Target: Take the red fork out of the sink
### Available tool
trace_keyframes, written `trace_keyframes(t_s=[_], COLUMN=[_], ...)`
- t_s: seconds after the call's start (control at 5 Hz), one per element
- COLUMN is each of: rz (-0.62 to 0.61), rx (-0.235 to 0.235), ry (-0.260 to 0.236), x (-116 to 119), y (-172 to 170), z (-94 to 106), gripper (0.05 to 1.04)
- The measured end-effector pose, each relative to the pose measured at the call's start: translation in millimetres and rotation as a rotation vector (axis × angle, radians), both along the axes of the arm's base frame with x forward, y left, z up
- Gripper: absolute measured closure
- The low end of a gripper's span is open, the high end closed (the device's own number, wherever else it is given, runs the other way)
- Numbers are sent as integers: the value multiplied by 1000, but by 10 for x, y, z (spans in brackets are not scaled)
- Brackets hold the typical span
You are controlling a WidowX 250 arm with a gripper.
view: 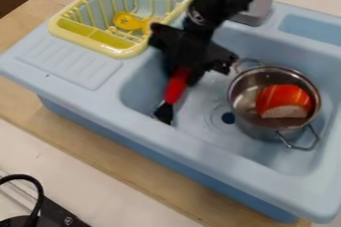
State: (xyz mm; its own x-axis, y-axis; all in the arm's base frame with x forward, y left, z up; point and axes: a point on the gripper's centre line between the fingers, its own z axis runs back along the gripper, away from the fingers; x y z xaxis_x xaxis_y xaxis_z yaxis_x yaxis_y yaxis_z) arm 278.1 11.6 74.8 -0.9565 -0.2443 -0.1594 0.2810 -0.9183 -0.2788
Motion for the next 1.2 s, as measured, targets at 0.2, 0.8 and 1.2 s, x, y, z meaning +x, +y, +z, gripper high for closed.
trace_keyframes(t_s=[0.2, 0.8, 1.2], rz=[7, 16, 8], rx=[-46, -110, -121], ry=[-50, -123, -186], x=[-45, -162, -153], y=[-28, -93, -144], z=[171, 494, 705], gripper=[715, 715, 715])
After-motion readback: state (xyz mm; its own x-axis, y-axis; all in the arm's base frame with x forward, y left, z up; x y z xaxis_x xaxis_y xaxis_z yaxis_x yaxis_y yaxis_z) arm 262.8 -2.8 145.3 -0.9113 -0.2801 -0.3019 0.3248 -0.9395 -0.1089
